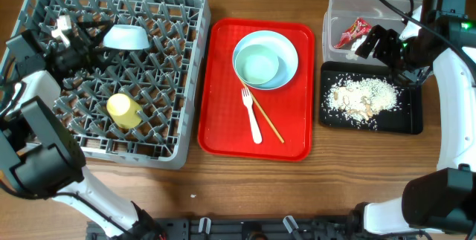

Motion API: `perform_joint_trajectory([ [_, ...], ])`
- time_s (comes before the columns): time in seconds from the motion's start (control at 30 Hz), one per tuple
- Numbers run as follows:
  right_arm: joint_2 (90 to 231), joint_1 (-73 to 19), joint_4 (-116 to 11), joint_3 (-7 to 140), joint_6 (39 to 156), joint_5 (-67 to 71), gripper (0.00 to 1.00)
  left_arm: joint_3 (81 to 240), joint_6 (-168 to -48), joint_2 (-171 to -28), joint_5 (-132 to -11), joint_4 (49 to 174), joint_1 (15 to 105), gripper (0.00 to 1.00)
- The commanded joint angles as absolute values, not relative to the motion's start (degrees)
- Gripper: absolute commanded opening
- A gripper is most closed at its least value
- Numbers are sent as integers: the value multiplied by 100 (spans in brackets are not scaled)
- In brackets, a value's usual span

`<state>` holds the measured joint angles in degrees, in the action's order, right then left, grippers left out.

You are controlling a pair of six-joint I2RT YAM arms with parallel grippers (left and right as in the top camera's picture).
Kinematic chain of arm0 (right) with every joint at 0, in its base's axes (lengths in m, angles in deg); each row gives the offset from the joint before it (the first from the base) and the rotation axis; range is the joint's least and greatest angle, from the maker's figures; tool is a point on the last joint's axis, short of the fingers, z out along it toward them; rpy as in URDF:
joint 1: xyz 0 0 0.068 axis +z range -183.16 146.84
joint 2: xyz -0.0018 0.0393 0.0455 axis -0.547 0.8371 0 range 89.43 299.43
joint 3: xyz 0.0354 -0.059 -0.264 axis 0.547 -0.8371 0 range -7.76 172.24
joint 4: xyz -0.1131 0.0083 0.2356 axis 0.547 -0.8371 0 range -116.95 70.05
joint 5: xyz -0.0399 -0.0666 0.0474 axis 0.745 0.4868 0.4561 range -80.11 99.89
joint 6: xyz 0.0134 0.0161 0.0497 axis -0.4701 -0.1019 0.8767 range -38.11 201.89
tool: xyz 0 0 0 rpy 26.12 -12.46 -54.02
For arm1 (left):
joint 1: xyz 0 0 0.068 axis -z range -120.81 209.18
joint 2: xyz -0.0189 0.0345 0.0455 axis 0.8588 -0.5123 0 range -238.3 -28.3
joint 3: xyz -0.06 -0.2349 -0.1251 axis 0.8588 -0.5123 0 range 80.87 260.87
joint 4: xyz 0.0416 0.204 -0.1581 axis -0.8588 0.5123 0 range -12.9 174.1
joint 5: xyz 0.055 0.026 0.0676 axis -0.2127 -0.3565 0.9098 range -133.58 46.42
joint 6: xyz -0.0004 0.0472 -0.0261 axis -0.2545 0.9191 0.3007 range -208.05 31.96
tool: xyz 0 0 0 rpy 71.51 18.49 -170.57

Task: Sort waste into correct bins and load items into the dishwasher rack
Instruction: 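Tilt the blue bowl upside down onto the rack pegs and release, then move the left gripper to the green bowl and grasp its rim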

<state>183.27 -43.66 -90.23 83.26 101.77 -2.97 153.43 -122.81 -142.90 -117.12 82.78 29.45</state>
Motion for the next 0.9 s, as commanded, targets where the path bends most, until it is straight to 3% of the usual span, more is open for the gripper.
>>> perform_joint_trajectory([
  [0.0,18259,-4375,-9012,8361,10144,-345,100,15325,-11765,-13639,-11268,8796,2991,100],
  [0.33,18259,-4373,-9005,8361,10139,-345,100,15325,-10825,-12349,-9271,10702,3710,100],
  [0.6,18259,-4375,-9008,8361,10137,-343,100,15325,-10727,-11825,-7111,11274,5535,100],
  [0.87,18259,-4373,-9010,8361,10139,-345,100,15325,-9527,-11842,-5957,10756,7463,100],
])
